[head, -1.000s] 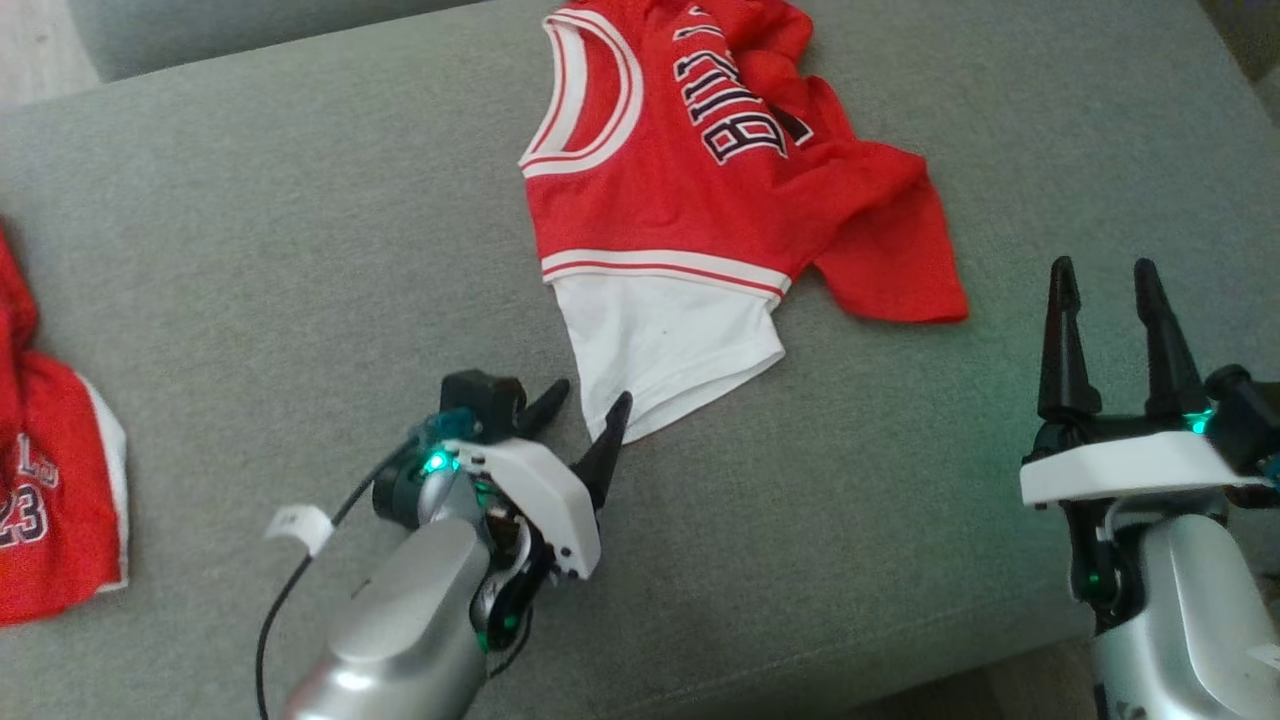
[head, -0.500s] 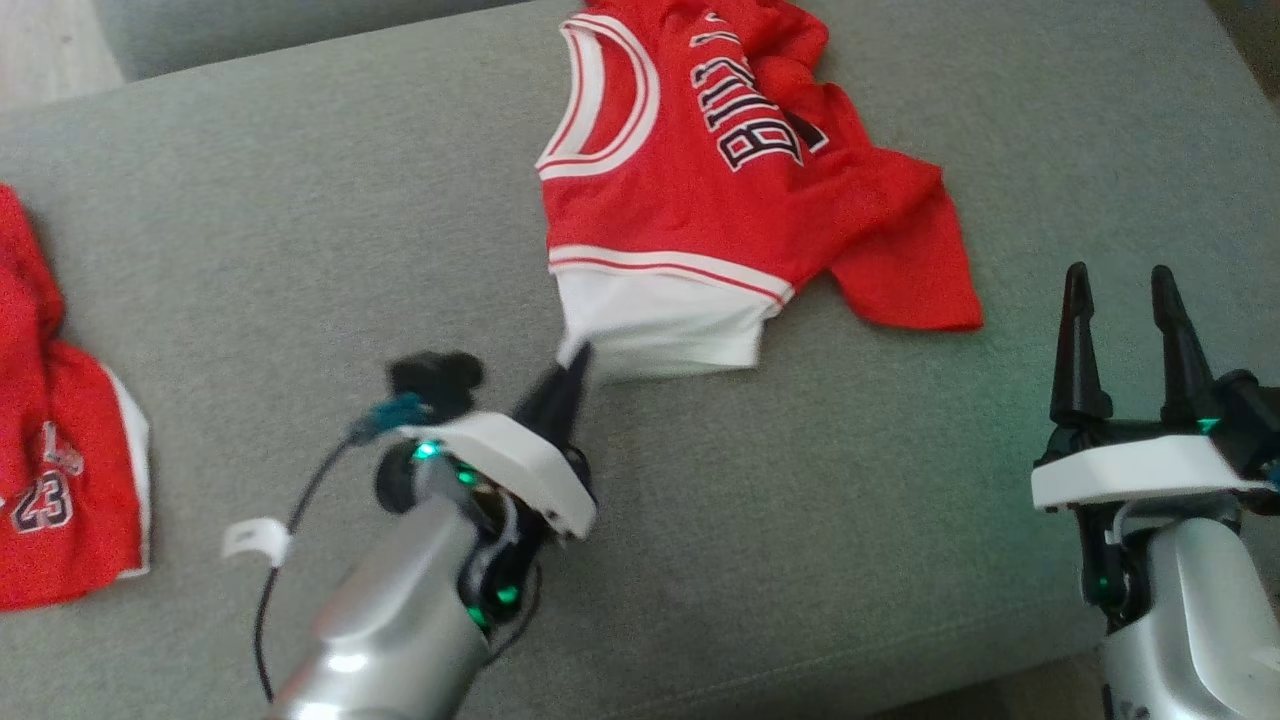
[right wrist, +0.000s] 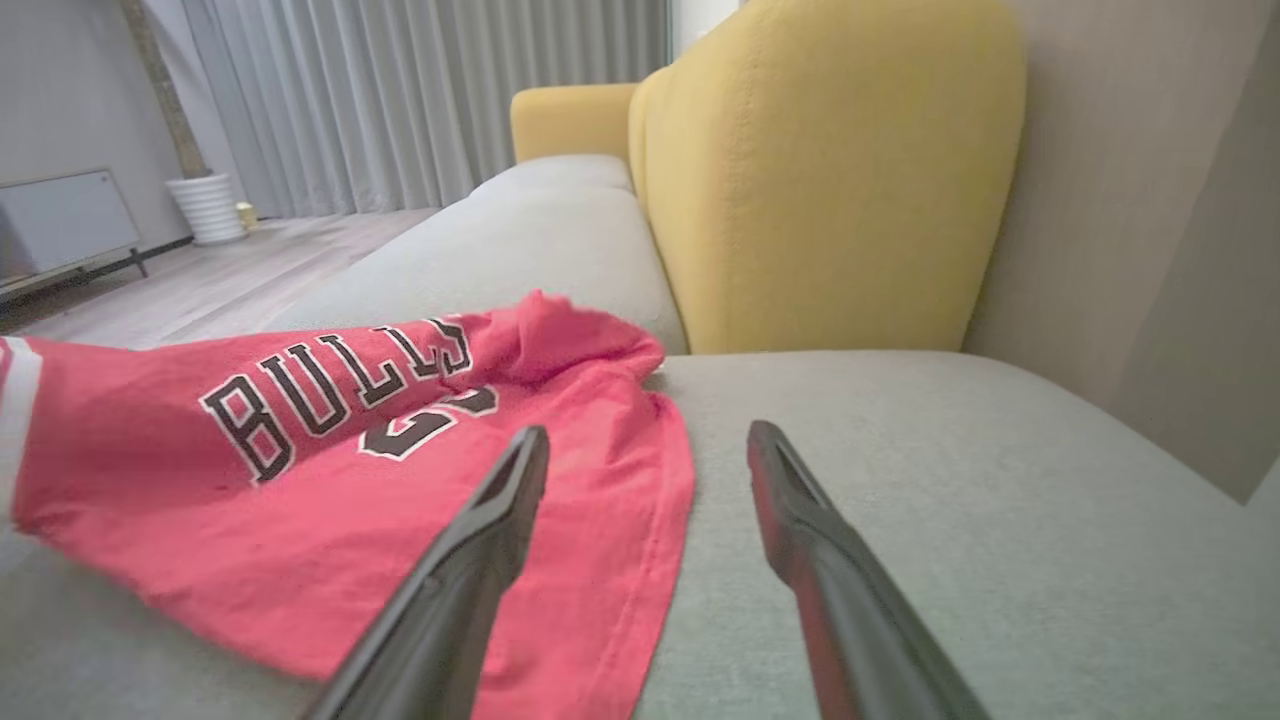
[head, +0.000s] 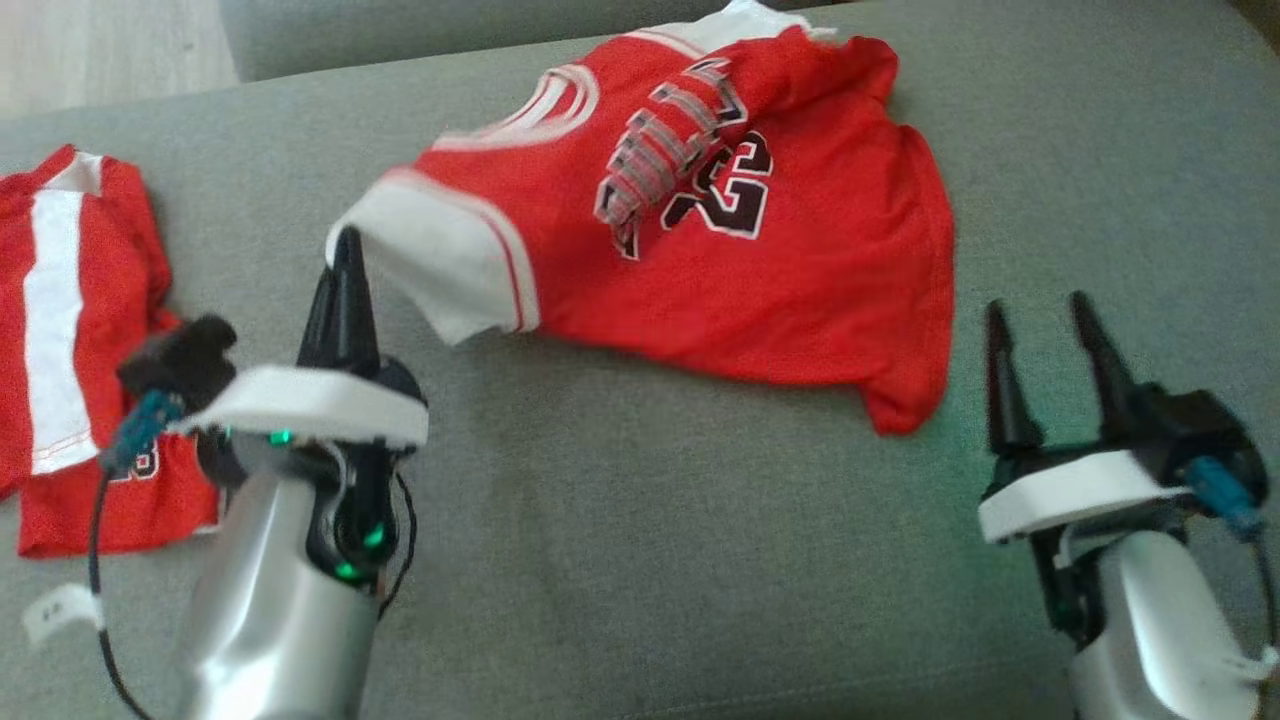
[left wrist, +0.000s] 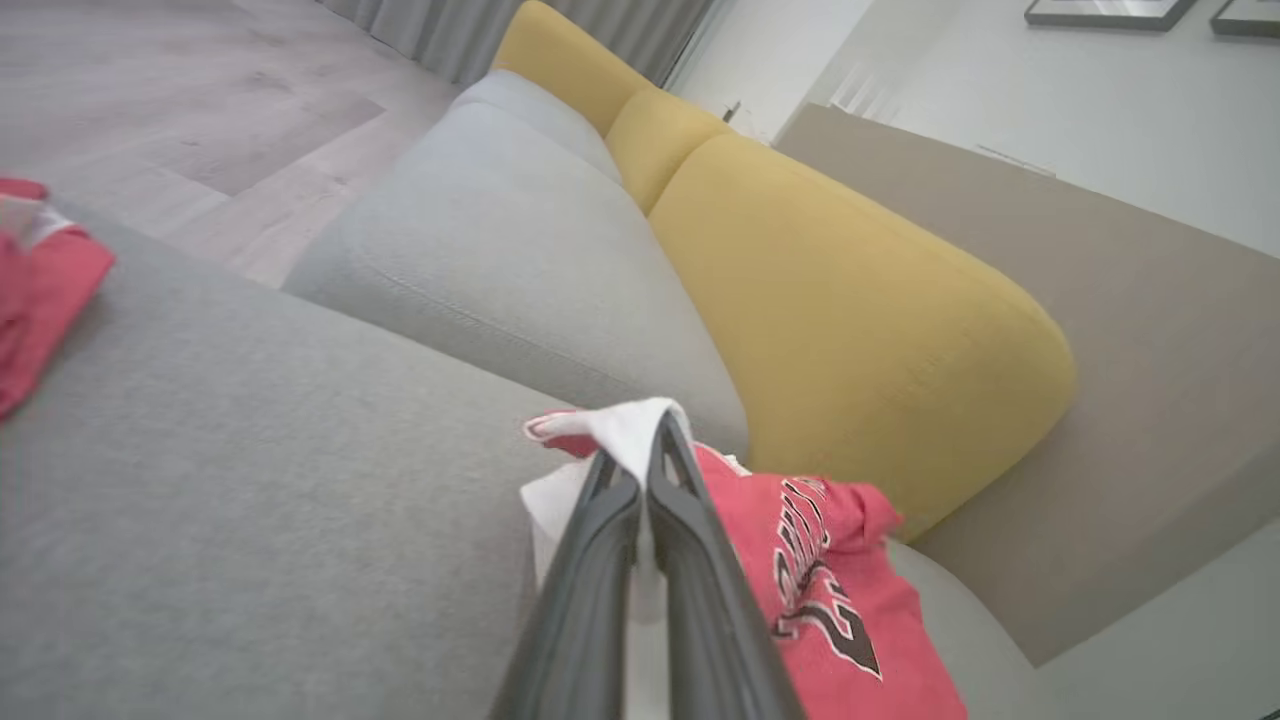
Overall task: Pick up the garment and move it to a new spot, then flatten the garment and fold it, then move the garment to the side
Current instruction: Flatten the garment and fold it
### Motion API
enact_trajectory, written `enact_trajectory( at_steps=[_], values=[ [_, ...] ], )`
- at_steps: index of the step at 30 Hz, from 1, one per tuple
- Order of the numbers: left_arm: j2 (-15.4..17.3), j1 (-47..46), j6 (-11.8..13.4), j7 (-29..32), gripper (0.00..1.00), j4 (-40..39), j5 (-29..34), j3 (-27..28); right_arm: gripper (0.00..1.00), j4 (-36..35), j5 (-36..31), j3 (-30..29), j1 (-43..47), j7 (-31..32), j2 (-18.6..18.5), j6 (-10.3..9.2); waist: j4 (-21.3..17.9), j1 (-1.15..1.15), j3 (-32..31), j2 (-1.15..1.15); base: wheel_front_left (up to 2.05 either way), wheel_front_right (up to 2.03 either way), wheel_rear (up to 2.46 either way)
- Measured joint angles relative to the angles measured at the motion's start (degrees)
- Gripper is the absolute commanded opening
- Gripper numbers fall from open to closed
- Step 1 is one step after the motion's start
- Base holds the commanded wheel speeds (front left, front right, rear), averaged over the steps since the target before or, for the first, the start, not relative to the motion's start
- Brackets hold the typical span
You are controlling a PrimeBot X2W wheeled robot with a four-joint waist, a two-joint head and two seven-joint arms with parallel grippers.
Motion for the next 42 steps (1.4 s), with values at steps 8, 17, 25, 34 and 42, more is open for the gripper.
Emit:
enact_trajectory(
  at_steps=[8,17,25,34,42],
  values=[
    [-0.6,3.66,0.52,0.01,0.0,-1.21,1.92,2.33,1.0,3.39,1.88,3.45,3.92,4.11,0.08,0.0,1.33,0.0,-1.02,0.0,0.0,0.0,0.0],
    [-0.75,3.93,3.08,0.01,0.0,-3.93,2.72,4.91,1.0,6.78,2.89,5.43,4.33,6.27,0.35,0.0,2.67,0.0,-1.06,0.0,0.0,0.0,0.0],
    [-0.78,4.99,3.6,0.01,0.0,-4.45,3.16,4.64,1.0,8.36,4.64,7.3,4.25,7.72,0.71,0.01,3.68,0.0,-0.81,0.0,0.0,0.0,0.0],
    [-0.78,4.99,3.52,0.01,0.0,-3.86,2.56,2.67,1.0,10.49,9.43,7.82,3.61,11.27,0.86,0.01,4.44,0.0,-0.5,0.0,0.0,0.0,0.0],
    [-0.76,4.89,3.53,0.01,0.0,-3.72,1.98,1.36,0.29,12.4,12.96,10.17,0.99,14.82,1.0,0.0,5.06,0.0,0.16,0.0,0.0,0.0,0.0]
  ],
)
